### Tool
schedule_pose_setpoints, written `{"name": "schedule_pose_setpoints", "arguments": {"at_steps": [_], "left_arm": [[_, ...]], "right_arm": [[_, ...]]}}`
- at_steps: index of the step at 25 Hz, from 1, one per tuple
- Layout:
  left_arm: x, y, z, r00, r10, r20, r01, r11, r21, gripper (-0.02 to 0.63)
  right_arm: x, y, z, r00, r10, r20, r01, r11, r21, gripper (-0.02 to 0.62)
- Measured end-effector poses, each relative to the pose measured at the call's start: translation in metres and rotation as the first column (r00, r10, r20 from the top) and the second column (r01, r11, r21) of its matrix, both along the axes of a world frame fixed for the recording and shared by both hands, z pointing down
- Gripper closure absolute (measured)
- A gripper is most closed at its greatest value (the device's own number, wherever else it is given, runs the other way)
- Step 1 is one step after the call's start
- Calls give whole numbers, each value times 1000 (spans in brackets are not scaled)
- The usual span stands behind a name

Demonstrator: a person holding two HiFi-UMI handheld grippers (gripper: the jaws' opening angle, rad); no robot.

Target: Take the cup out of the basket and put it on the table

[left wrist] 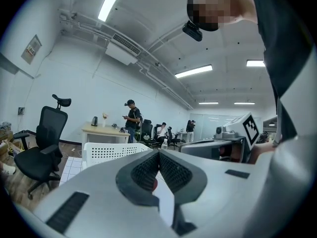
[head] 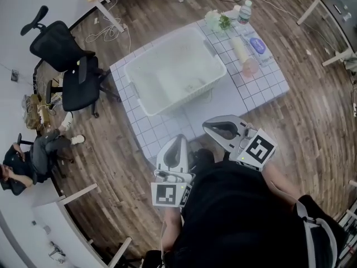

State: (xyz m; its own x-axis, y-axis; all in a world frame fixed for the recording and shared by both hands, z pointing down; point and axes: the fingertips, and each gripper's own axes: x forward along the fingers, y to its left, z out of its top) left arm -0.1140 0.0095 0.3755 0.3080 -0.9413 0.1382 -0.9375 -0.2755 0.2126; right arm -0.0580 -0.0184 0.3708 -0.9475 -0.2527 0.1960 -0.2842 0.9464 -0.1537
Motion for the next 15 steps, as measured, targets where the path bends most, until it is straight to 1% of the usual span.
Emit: {"name": "schedule_pose_setpoints", "arguments": {"at_steps": [4, 6, 10, 15], "left_arm": [[-15, -6, 6, 999, 37, -3, -37, 999, -3, 597], [-21, -9, 8, 999, 46, -18, -46, 999, -10, 597], [-30, -17, 11, 998, 53, -26, -53, 999, -12, 597], [-30, -27, 9, 998, 47, -28, -48, 999, -8, 597]], "right_arm": [[-18, 2, 3, 1000, 15, -15, -14, 1000, 13, 581], [-24, 3, 7, 999, 25, -26, -24, 1000, 12, 581], [-29, -2, 12, 998, 50, -43, -49, 999, 15, 581], [-26, -17, 15, 996, 59, -74, -56, 998, 37, 581]]}}
